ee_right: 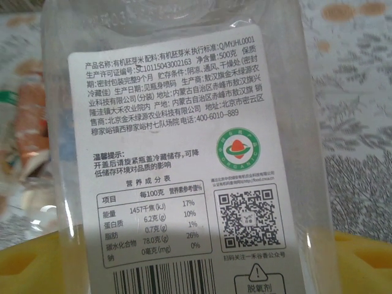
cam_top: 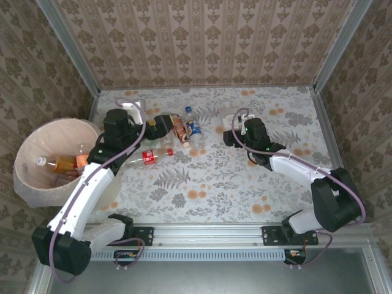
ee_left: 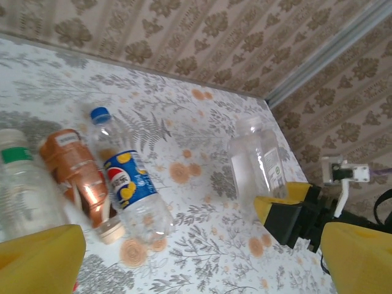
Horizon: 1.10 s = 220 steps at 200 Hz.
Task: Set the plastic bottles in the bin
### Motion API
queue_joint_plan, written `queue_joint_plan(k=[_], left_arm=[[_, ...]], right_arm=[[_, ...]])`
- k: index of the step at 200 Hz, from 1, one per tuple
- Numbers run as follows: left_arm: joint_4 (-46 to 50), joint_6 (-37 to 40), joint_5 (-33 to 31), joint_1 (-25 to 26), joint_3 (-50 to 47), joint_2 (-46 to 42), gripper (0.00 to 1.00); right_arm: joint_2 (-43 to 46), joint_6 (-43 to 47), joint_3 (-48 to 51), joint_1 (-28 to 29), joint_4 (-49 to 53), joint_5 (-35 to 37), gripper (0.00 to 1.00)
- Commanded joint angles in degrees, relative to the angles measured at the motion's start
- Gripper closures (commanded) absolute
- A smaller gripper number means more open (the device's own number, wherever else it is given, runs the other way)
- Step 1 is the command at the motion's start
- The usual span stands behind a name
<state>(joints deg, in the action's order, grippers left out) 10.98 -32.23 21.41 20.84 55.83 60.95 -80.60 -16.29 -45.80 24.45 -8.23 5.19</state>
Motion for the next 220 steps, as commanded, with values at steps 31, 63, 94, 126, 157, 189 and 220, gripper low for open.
queue_joint_plan(k=[31, 63, 94, 126, 157, 189, 220], left_arm=[[-11.89, -1.28, 3.17, 8.48, 2.53, 8.91, 0.00], [-12.69, -2.29, 2.40, 11.35, 5.27, 14.26, 0.00], [-16.67, -2.83, 1.24, 13.90, 5.91, 17.71, 0.00], [-16.97, -3.20, -1.86, 15.07, 7.39, 20.07, 0.00], [-13.92, -2.05, -5.01, 15.83, 10.06, 22.46, 0.00], [-13.02, -2.52, -4.35, 15.81, 11.68, 24.52, 0.01], [-14.23, -2.90, -2.63, 15.83, 11.12, 24.75, 0.15]], right_arm=[[5.88, -4.67, 3.41, 2.77, -12.14, -6.92, 0.39], [6.55, -5.64, 4.40, 5.30, -15.98, -9.51, 0.39], [6.28, -6.17, 4.65, 7.52, -18.36, -10.82, 0.39], [6.24, -5.68, 4.27, 8.51, -18.58, -12.75, 0.39], [5.91, -4.94, 3.29, 8.94, -18.29, -16.69, 0.39], [5.86, -4.55, 2.82, 9.30, -18.07, -18.66, 0.38], [5.89, -4.77, 2.74, 9.30, -18.37, -18.89, 0.38]])
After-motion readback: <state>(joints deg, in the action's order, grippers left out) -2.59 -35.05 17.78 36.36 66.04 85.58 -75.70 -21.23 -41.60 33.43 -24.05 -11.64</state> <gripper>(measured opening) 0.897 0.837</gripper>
